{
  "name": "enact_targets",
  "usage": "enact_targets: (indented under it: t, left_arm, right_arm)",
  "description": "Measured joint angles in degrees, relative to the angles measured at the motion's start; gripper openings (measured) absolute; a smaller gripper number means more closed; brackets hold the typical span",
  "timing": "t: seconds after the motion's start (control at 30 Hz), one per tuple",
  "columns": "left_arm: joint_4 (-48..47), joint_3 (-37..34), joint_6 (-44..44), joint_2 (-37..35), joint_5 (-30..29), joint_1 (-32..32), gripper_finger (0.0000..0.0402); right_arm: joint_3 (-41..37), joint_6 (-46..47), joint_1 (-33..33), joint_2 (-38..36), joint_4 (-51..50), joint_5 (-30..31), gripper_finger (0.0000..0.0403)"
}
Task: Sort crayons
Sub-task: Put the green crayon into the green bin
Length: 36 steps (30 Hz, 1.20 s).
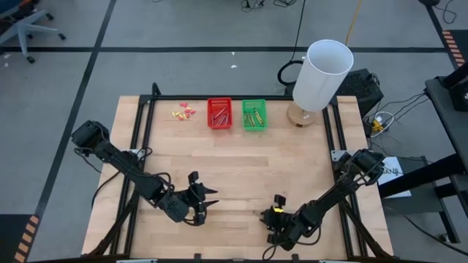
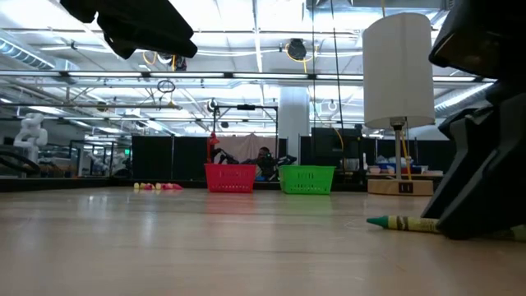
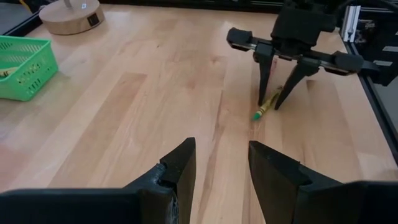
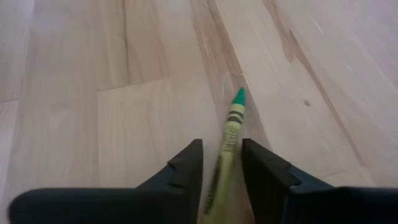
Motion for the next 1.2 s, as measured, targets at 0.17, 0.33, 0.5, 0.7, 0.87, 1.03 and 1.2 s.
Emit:
enact_targets:
  t: [0.17, 0.33, 0.5, 0.7, 0.87, 1.03, 1.2]
  left_arm:
    - [-0.03, 0.00, -0.02, 0.00, 0.00, 0.00, 0.0145]
    - [-0.05, 0.00, -0.09, 0.00, 0.00, 0.00, 0.0145]
    - [-0.05, 0.00, -0.30, 0.00, 0.00, 0.00, 0.0145]
    - [-0.07, 0.00, -0.32, 0.00, 0.00, 0.00, 0.0145]
    - [-0.10, 0.00, -0.33, 0.00, 0.00, 0.00, 0.0145]
    - [-0.08, 0.00, -0.35, 0.00, 0.00, 0.00, 0.0145]
    - [-0.10, 0.00, -0.35, 0.00, 0.00, 0.00, 0.0145]
  right_arm:
    - [0.00, 0.34, -0.45, 0.17, 0.16, -0.42, 0.0051]
    - [-0.04, 1.03, -1.01, 0.21, 0.50, -0.77, 0.0009]
    - [-0.11, 0.70, -1.08, 0.24, 0.79, -0.76, 0.0008]
    - [-0.33, -2.48, -1.19, -2.03, 0.21, -0.80, 0.0003]
    - [-0.39, -6.61, -1.28, -6.02, 0.31, 1.12, 0.0003]
    - [-0.39, -11.40, -1.24, -9.83, 0.32, 3.59, 0.0003]
    - [-0.37, -18.39, -1.44, -13.41, 0.51, 5.52, 0.0002]
